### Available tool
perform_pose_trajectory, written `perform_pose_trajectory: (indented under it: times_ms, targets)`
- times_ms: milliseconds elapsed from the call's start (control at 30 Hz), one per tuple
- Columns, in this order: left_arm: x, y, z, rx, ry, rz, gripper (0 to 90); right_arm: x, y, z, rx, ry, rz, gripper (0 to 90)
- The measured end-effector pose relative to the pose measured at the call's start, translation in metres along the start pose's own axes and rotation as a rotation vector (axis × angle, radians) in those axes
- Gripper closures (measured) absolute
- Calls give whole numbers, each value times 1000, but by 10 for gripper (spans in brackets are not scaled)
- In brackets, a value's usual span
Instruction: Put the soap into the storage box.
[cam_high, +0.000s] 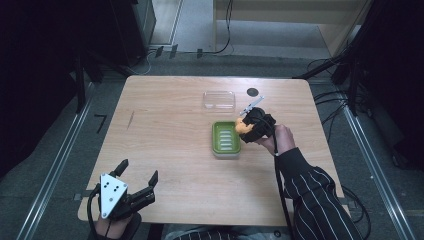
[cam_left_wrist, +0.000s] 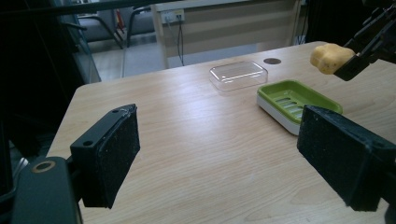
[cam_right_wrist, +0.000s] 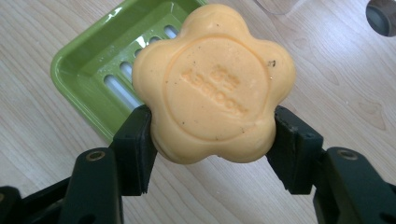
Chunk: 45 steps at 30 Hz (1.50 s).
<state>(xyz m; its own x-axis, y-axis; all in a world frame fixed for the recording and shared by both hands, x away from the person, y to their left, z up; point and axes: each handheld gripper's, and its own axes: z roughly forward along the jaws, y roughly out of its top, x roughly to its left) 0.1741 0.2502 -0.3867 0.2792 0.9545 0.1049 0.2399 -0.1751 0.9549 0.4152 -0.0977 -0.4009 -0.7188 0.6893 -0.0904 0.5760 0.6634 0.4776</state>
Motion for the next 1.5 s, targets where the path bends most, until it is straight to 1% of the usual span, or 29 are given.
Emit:
perform_pose_trajectory:
  times_ms: [300,433,800,933,1233,1333,1433,1500]
  targets:
    - [0,0,0,2,-2,2,137,7,9,4,5,9,-15,403]
    - [0,0,0,3,-1,1,137,9,13,7,4,15,-30,403]
    - [0,0,-1,5,3,2,137,15,20,12,11,26,-51,403]
    - [1,-1,-2,2,5,-5,137,16,22,14,21,27,-57,403]
    - [2,-1,-3,1,11,-7,137,17,25,20,45,36,-71,403]
    - [2,-1,-4,2,10,-6,137,19,28,23,54,42,-70,403]
    - [2,-1,-3,2,12,-7,137,20,30,28,66,47,-83,403]
    - [2,-1,-3,2,12,-6,137,22,31,30,72,47,-83,403]
